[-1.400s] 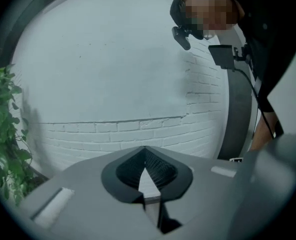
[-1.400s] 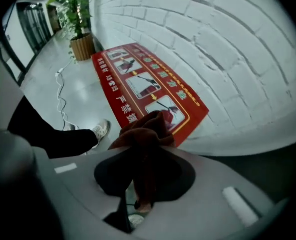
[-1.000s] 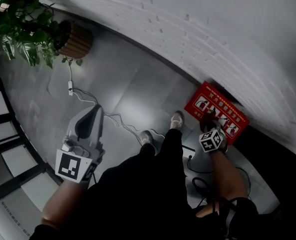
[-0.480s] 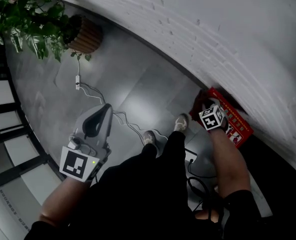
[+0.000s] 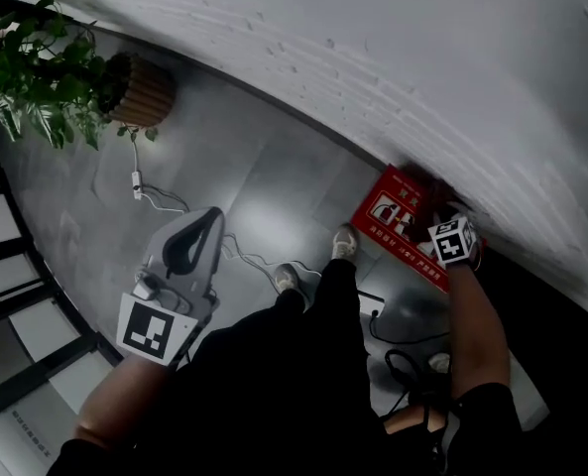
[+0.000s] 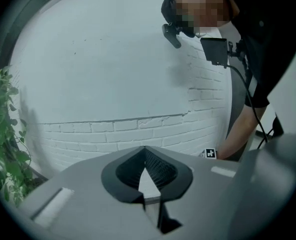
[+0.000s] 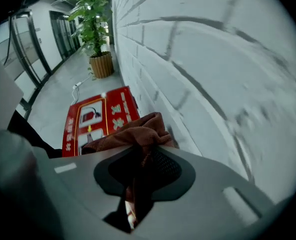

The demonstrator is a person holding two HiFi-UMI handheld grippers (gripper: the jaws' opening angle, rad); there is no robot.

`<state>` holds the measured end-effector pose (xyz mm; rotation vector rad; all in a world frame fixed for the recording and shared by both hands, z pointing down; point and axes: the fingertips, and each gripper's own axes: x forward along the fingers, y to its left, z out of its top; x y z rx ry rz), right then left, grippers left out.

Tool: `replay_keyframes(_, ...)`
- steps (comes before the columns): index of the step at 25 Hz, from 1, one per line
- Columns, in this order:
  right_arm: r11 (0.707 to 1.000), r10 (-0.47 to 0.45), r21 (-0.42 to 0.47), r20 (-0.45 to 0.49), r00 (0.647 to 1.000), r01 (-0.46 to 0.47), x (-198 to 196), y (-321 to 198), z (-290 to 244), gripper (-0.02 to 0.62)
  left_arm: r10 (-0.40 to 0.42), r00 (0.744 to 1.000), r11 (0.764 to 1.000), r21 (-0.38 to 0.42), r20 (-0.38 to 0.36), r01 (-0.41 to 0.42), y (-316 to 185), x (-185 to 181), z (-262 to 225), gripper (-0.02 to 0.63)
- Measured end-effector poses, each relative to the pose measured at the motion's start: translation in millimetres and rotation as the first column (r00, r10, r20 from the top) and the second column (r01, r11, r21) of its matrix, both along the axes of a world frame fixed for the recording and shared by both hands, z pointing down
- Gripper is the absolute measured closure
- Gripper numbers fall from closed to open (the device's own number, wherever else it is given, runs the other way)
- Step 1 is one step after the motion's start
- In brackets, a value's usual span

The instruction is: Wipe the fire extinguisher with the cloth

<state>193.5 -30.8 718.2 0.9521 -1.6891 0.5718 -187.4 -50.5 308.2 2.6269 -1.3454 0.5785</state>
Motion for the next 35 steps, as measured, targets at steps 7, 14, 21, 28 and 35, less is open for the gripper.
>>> replay_keyframes(7, 0.983, 0.153, -0.080, -0.135, 0.979, -0.165, 110.3, 83.9, -2.3, 0.523, 0.073, 0.997, 0.997, -0.016, -0.034, -0.073, -17.3, 29.6, 8.6, 0.606)
replay_keyframes(14, 0.952, 0.257, -0.121, -0.187, 0.948, -0.282, 145.4, 118.2, -0.3, 0.523, 0.097, 0.995, 0.995, 0.009, -0.019, -0.097, -21.5, 28.8, -4.3, 0.606)
replay_keyframes(21, 0.999, 0.001, -0.041, -0.075, 0.997, -0.004, -3.6, 34.0, 10.2, 0.523, 0.009, 1.000, 1.000, 0.011, -0.001, -0.009, -17.3, -1.9, -5.0, 0.606)
replay_keyframes(28, 0.988, -0.154, -0.033, 0.011, 0.988, 0.154, -127.8, -66.7, 20.6, 0.523, -0.081, 0.995, 0.997, 0.020, 0.050, 0.080, 9.1, -38.6, -10.3, 0.606)
replay_keyframes(35, 0.964, -0.256, -0.069, 0.039, 0.966, 0.258, -165.2, -50.9, 19.2, 0.523, -0.100, 0.994, 0.995, 0.029, 0.039, 0.099, 19.8, -48.5, -15.4, 0.606)
